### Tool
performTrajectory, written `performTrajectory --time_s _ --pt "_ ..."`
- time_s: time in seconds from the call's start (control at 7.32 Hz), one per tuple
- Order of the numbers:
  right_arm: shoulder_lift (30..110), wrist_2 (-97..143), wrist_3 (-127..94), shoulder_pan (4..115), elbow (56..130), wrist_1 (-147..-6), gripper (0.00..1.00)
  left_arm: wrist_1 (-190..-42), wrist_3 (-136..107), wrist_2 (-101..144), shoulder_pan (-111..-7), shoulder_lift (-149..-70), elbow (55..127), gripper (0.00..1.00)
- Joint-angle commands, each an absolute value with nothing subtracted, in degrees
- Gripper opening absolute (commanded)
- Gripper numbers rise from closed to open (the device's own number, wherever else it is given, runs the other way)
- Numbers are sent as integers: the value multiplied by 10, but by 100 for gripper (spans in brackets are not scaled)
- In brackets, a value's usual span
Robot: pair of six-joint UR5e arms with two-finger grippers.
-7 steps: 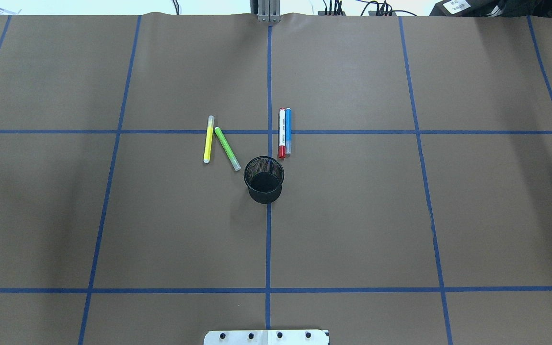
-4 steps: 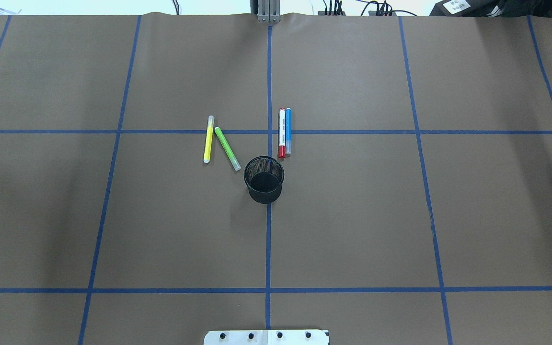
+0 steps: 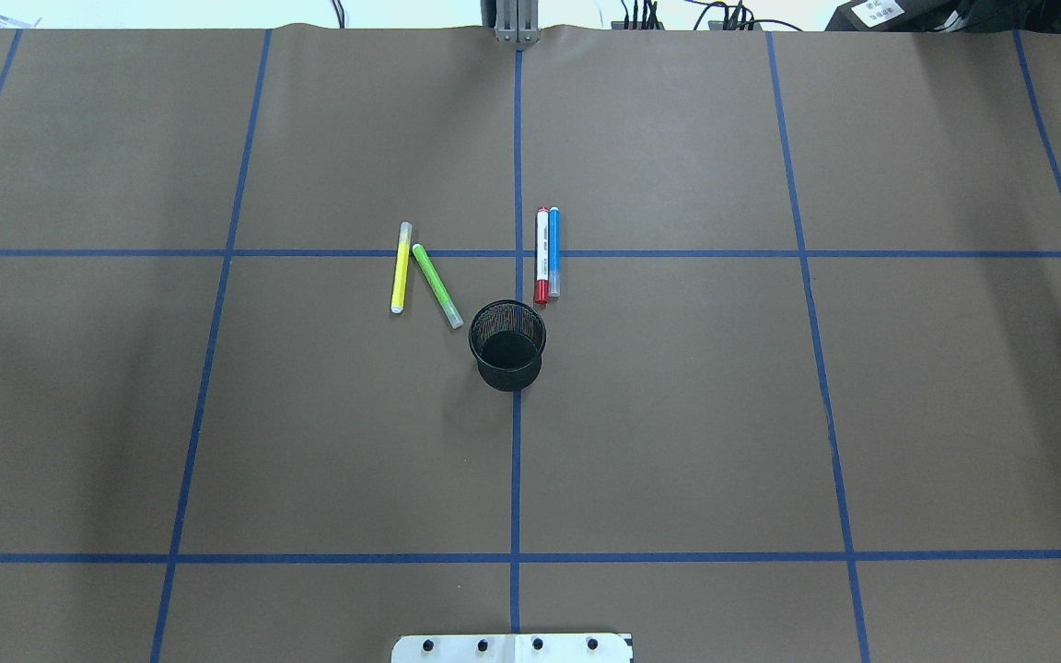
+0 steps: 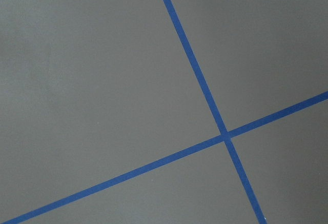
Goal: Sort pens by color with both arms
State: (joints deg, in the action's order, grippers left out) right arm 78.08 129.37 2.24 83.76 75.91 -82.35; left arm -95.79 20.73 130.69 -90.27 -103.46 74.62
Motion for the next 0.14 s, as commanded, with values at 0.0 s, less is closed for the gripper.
performTrajectory --time_s 0.0 --pt "782 1293 22 838 759 -813 99 -958 207 1307 -903 -1034 745 99"
